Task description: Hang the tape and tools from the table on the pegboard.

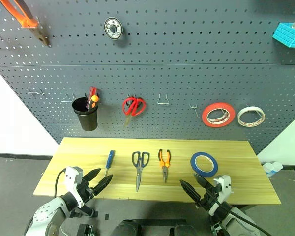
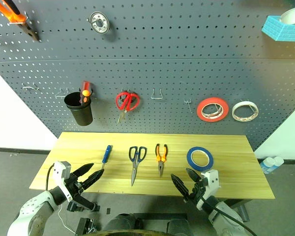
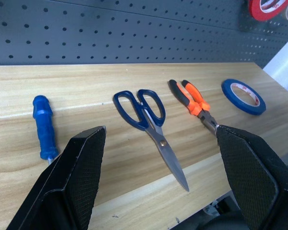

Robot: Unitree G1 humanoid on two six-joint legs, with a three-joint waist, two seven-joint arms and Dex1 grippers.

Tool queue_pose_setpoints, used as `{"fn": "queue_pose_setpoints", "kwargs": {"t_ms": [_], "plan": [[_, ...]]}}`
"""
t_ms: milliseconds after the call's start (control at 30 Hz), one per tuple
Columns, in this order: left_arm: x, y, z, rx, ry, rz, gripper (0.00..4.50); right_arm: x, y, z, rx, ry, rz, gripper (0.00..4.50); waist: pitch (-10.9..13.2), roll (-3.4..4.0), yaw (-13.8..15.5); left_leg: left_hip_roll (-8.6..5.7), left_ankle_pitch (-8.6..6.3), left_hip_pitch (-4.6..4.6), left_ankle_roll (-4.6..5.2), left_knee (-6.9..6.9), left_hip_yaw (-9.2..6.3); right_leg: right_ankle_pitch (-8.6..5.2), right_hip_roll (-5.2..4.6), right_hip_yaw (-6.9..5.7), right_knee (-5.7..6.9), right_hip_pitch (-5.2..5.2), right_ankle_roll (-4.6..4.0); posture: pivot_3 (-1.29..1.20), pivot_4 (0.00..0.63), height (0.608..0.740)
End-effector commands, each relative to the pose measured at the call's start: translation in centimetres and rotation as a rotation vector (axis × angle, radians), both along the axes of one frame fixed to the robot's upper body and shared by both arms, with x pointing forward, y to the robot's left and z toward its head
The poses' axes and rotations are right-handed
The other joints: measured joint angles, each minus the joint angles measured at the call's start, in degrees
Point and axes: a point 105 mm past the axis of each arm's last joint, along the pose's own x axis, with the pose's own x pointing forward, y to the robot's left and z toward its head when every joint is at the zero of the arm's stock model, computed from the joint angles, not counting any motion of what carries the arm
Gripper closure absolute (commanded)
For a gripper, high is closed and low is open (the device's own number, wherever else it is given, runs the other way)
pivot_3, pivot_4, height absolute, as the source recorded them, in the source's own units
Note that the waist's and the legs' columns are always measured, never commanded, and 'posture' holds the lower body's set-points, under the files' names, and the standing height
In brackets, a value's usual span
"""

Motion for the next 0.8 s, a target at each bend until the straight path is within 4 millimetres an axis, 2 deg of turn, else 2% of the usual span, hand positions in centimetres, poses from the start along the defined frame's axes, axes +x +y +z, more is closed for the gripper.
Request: {"fn": "queue_pose_setpoints", "kwargs": {"t_ms": [33, 600, 800], "plan": [[0.5, 0.1, 0.7, -0.001, -0.027, -0.004, 0.68, 0.4, 0.0, 0.5, 0.008, -0.022, -0.001, 0.0, 0.0, 0.0, -0.01, 0.0, 0.0, 0.0, 0.0, 0.01, 0.0, 0.0, 0.0, 0.0, 0.0, 0.0, 0.0, -0.08, 0.0, 0.717], [-0.3, -0.1, 0.6, -0.004, -0.03, -0.019, 0.68, -0.3, -0.2, 0.5, 0.036, -0.019, -0.034, 0.0, -0.01, 0.0, 0.0, 0.0, 0.0, 0.0, 0.0, 0.05, 0.0, 0.0, 0.0, 0.0, 0.02, 0.02, 0.0, -0.09, 0.0, 0.717], [-0.8, -1.0, 1.0, -0.003, -0.057, -0.132, 0.68, -0.4, -0.3, 0.8, 0.07, -0.041, -0.063, 0.0, -0.01, 0.01, -0.04, 0.0, -0.01, 0.0, -0.01, 0.06, 0.0, -0.01, 0.0, 0.02, 0.02, 0.02, -0.02, -0.09, 0.0, 0.717]]}}
